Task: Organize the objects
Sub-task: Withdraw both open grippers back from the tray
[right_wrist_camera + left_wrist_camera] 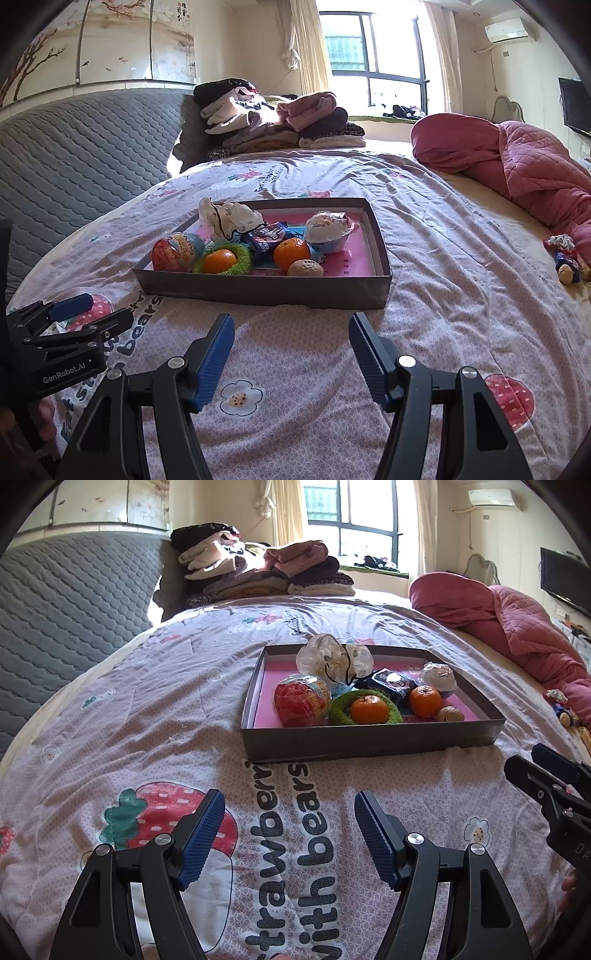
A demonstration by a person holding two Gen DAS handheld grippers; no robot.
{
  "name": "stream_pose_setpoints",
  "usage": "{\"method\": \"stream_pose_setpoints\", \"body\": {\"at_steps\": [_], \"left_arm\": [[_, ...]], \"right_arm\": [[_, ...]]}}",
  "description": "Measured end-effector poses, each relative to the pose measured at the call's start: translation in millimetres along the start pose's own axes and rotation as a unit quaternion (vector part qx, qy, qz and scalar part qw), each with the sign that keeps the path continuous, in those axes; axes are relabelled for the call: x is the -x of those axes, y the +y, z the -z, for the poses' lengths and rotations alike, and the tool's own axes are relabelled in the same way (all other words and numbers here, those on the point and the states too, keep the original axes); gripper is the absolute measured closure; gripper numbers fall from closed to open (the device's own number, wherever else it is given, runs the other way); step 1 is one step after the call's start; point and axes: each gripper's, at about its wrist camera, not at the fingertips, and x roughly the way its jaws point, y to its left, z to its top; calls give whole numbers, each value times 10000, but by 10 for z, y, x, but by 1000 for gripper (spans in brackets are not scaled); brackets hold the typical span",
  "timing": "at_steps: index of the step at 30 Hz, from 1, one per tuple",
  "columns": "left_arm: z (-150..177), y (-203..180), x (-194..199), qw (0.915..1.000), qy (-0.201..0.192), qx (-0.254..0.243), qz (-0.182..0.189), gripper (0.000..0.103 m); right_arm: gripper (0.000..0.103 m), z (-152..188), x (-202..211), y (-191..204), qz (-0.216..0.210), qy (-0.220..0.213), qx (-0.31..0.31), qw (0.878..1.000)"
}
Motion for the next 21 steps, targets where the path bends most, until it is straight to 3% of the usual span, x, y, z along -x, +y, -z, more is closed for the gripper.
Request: {"method": "stream_pose_setpoints", "body": {"at_steps": [21], "left_arm": [[79,-48,-121,9996,204,-44,163,29]], "right_arm": [[39,88,-105,-10,67,119,17,9999]]}}
